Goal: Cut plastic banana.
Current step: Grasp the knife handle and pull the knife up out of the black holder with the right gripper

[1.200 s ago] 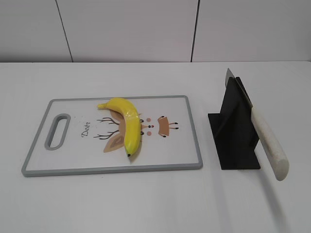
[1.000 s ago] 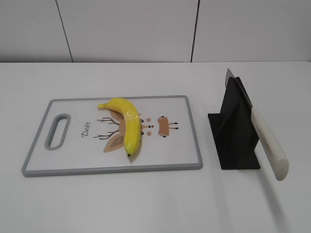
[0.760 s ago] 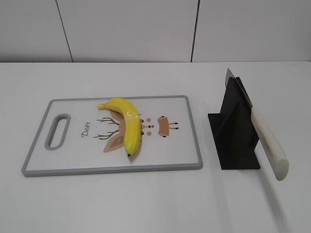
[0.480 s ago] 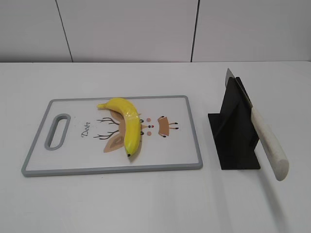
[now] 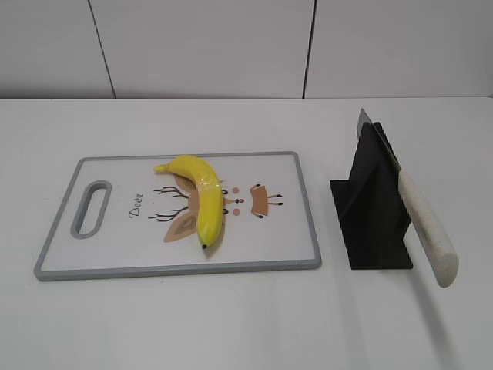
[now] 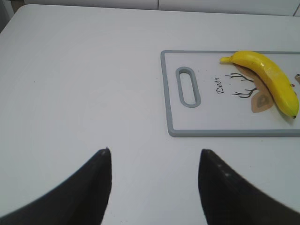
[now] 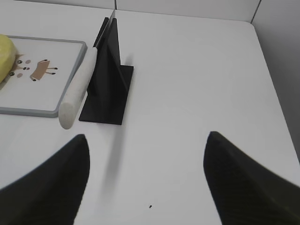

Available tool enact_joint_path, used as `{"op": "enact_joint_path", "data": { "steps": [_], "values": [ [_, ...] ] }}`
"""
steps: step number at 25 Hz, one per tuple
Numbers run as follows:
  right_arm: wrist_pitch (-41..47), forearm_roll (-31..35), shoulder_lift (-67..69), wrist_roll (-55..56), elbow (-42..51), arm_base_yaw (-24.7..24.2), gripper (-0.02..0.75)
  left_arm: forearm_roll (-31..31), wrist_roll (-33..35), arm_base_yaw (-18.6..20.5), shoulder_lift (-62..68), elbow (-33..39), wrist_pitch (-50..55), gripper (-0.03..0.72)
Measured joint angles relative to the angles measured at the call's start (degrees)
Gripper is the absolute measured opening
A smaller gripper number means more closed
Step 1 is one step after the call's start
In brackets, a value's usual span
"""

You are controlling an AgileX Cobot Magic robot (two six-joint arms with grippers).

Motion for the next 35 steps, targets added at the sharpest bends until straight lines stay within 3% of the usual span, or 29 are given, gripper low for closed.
{"op": "enact_joint_path", "data": {
  "steps": [6,17,20,26,35],
  "values": [
    [-0.3,0.9,3.7,2.9,-0.7,0.0,0.582,0.0,0.0,0.0,0.0,0.0,0.0,0.552],
    [-1.3,6.6,33.7,4.1,-13.0,0.3,0.582,0.0,0.0,0.0,0.0,0.0,0.0,0.550],
    [-2.4,8.8,40.2,3.9,-15.4,3.6,0.582,0.0,0.0,0.0,0.0,0.0,0.0,0.550],
    [-4.5,6.5,53.6,5.5,-20.2,16.0,0.582,0.0,0.0,0.0,0.0,0.0,0.0,0.550],
    [-4.6,5.5,77.1,11.3,-25.6,17.9,0.582,0.0,0.0,0.0,0.0,0.0,0.0,0.548]
  ]
}}
